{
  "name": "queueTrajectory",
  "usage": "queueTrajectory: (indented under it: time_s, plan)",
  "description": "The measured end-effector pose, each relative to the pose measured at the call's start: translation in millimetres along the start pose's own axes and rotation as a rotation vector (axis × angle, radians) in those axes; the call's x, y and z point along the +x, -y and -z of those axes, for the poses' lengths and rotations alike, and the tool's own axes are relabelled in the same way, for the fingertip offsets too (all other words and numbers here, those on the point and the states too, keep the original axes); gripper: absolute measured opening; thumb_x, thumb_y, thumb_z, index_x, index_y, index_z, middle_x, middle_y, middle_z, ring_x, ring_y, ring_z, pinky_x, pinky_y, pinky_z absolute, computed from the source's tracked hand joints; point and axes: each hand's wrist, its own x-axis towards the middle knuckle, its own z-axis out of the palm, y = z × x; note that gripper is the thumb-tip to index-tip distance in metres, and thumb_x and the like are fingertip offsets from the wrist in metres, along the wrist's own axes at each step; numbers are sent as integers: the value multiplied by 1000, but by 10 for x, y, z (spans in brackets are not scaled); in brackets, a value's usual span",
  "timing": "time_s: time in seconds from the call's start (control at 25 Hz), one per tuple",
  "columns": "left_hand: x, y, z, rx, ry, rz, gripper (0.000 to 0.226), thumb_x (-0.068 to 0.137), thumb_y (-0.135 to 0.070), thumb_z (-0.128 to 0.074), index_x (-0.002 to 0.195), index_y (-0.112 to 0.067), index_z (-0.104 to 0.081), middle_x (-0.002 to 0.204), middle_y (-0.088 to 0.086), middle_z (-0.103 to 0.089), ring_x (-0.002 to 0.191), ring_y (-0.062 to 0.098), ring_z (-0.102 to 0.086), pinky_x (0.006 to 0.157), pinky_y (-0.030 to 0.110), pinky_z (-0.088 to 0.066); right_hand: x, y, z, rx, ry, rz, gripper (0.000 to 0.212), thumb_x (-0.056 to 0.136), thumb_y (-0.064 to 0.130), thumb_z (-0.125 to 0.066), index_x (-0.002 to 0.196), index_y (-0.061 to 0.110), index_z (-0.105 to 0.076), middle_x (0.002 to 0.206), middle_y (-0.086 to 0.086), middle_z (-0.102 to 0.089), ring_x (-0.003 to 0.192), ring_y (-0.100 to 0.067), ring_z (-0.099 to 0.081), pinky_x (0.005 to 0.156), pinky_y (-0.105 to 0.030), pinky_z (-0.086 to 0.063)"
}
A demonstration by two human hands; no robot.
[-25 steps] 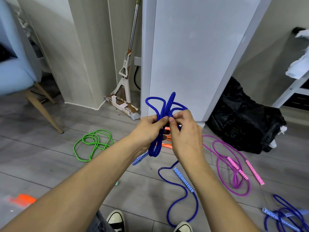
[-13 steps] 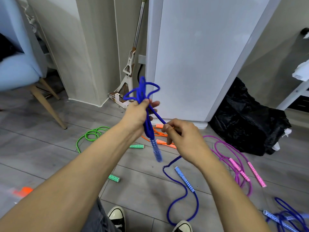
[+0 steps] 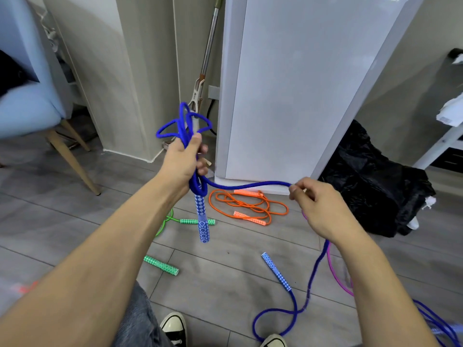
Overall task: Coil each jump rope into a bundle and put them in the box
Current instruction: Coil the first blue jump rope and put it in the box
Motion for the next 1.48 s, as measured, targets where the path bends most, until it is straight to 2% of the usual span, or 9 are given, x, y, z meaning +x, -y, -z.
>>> queueTrajectory:
  time_s: [0.16, 0.32, 0.4, 0.52, 0.8, 1.0, 1.16, 1.28, 1.48]
  plan:
    - [-254, 93, -208, 354, 271, -86, 13, 105, -23, -46, 98, -16, -54, 93, 15, -69, 46, 14, -35, 43, 25, -30, -65, 215, -117, 167, 29, 160, 21, 100, 29, -56, 84, 19, -62, 65, -4, -58, 55, -6, -40, 53, -20, -32]
    - [-450, 182, -373, 604, 425, -199, 17, 104, -27, -47, 105, -14, -57, 58, -20, -60, 47, 2, -43, 54, 23, -35, -91, 324, -283, 187, 67, 185, 21, 101, 35, -55, 84, 24, -61, 60, 14, -56, 57, -5, -46, 54, -18, -33]
    - [-487, 196, -401, 647, 453, -255, 13, 103, -27, -48, 103, -16, -55, 58, -20, -57, 54, 1, -51, 58, 22, -39, -94, 342, -327, 168, -9, 173, 23, 101, 40, -52, 85, 26, -60, 62, 14, -57, 60, -8, -50, 56, -25, -38]
    - [-516, 220, -409, 777, 537, -346, 13, 104, -30, -46, 107, -21, -55, 78, -9, -64, 74, 6, -61, 69, 26, -49, -90, 354, -294, 200, -121, 171, 21, 102, 35, -52, 84, 26, -59, 65, 13, -59, 61, -5, -53, 53, -16, -37]
    - [-478, 140, -307, 703, 672, -42, 21, 103, -28, -49, 87, -15, -52, 71, 1, -57, 67, 21, -68, 70, 42, -56, -75, 292, -290, 167, -32, 141, 22, 101, 38, -54, 85, 24, -61, 65, 11, -59, 62, -5, -52, 53, -16, -35]
    - [-257, 55, -243, 230, 213, -91, 21, 105, -13, -41, 85, -13, -46, 64, -1, -39, 41, 10, -39, 47, 31, -50, -17, 158, -129, 220, -58, 57, 28, 100, 37, -56, 79, 20, -64, 57, 12, -57, 52, -5, -47, 48, -18, -33]
    - [67, -37, 84, -91, -151, -34, 27, 106, -16, -37, 81, -13, -46, 55, -3, -40, 39, 10, -37, 46, 28, -47, 8, -56, 37, 94, -65, -31, 33, 99, 38, -56, 73, 20, -65, 48, 11, -51, 46, -6, -41, 50, -26, -31]
    - [75, 16, 100, -137, -168, 20, 29, 106, -17, -38, 80, -11, -48, 53, -3, -42, 39, 12, -41, 49, 30, -48, 27, -95, 84, 145, -163, -67, 34, 101, 33, -52, 73, 19, -65, 51, 6, -47, 45, -8, -37, 51, -27, -31]
    - [-195, 137, -241, 3, 84, 97, 21, 105, -17, -44, 92, -6, -56, 63, 2, -54, 41, 12, -46, 47, 29, -51, 13, 181, -151, 205, -194, 1, 30, 104, 23, -45, 82, 13, -63, 57, 13, -53, 56, -6, -47, 59, -26, -37]
